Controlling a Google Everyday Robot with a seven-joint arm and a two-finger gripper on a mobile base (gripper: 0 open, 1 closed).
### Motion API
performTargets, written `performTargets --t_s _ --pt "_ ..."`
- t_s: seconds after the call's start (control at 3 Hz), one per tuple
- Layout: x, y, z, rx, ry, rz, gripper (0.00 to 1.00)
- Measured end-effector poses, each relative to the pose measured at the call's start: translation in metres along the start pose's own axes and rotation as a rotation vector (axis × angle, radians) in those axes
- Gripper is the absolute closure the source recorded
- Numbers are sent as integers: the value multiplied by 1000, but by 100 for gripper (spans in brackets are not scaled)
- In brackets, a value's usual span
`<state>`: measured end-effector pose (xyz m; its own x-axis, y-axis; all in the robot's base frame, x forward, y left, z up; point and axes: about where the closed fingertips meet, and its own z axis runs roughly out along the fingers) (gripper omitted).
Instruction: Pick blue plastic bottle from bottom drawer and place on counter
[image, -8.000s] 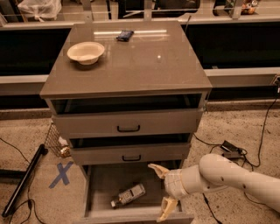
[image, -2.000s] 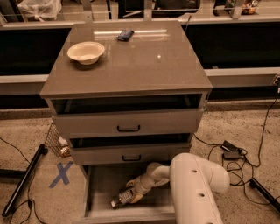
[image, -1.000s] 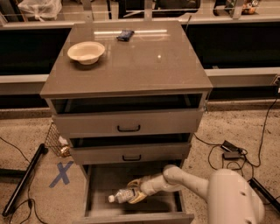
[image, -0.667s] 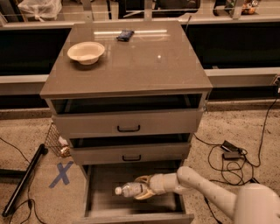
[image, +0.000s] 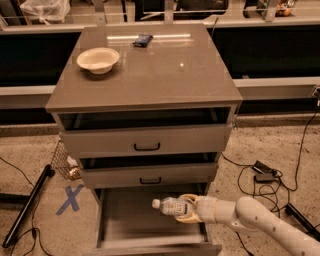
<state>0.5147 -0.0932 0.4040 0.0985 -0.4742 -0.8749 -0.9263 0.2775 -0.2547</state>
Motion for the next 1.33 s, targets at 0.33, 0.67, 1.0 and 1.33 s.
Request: performTargets --t_s 0.33,0.67,1.0,1.33 --pt "-38 9 -64 63 107 -16 100" --pt "-37 9 -63 63 106 -14 100" --pt "-78 -6 -72 103 94 -14 100" --pt "-133 -12 -75 108 111 4 100"
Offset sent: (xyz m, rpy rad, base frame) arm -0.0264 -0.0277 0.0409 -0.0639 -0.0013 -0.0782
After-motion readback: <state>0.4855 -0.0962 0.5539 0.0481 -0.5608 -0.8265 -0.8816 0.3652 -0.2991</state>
